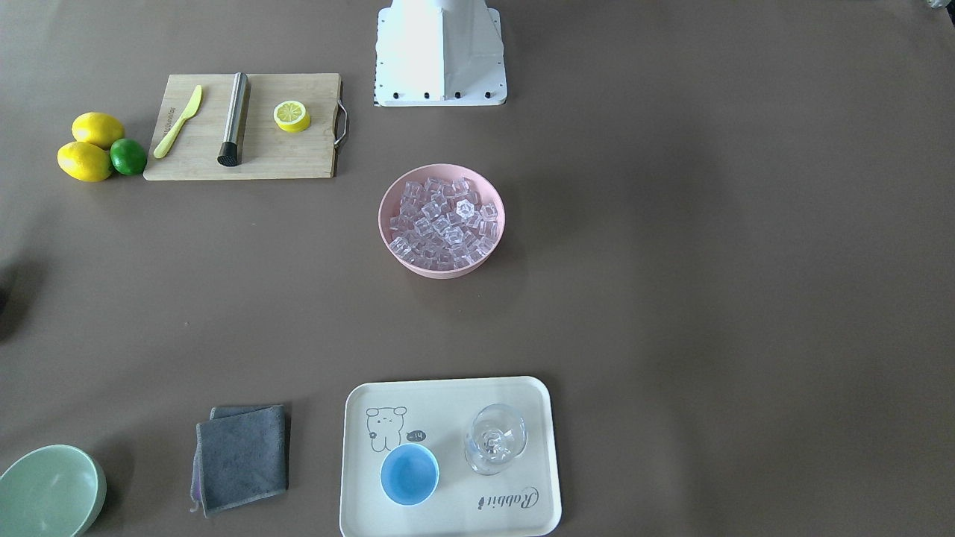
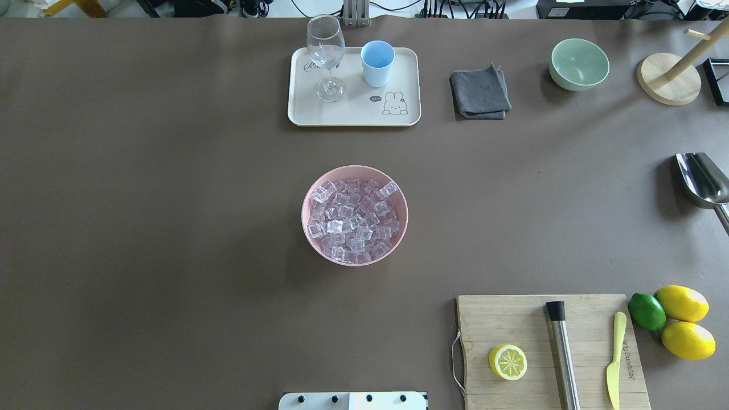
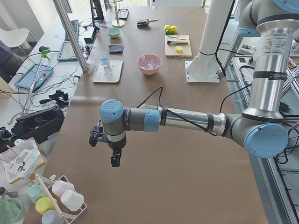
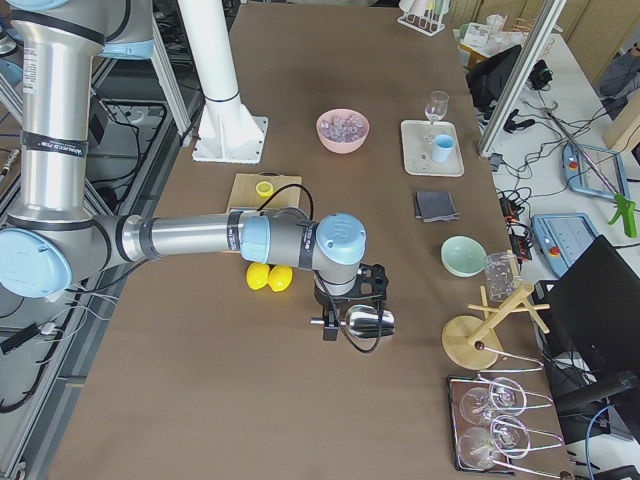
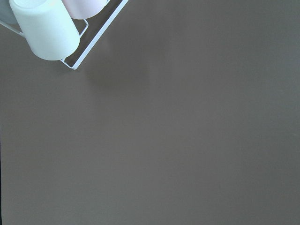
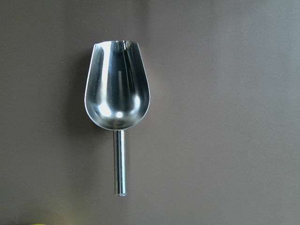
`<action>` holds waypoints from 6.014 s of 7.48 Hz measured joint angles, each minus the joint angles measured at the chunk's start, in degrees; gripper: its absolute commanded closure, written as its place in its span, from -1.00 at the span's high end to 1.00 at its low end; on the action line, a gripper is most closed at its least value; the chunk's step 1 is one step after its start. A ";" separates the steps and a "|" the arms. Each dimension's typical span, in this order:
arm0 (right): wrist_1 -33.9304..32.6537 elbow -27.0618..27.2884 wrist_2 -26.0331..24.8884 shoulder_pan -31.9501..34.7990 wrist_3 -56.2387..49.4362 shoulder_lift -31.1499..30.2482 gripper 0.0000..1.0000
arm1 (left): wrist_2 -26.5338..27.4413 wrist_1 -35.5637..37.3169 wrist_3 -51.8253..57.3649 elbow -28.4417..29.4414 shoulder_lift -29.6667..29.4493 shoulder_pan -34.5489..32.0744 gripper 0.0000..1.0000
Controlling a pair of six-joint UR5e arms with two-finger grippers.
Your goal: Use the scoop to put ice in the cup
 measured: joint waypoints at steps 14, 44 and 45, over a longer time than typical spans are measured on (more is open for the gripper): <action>25.97 -3.75 -2.72 -9.46 24.80 -4.60 1.00 | -0.96 -11.60 0.80 -12.21 -1.65 13.58 0.98; 42.77 -1.96 -5.03 -22.19 19.34 -7.18 -1.00 | 5.40 -58.47 4.26 12.65 -25.82 57.37 0.96; 42.08 -0.98 -4.90 -21.70 18.59 -7.01 -1.00 | 5.62 -59.98 3.51 12.66 -25.49 58.03 0.96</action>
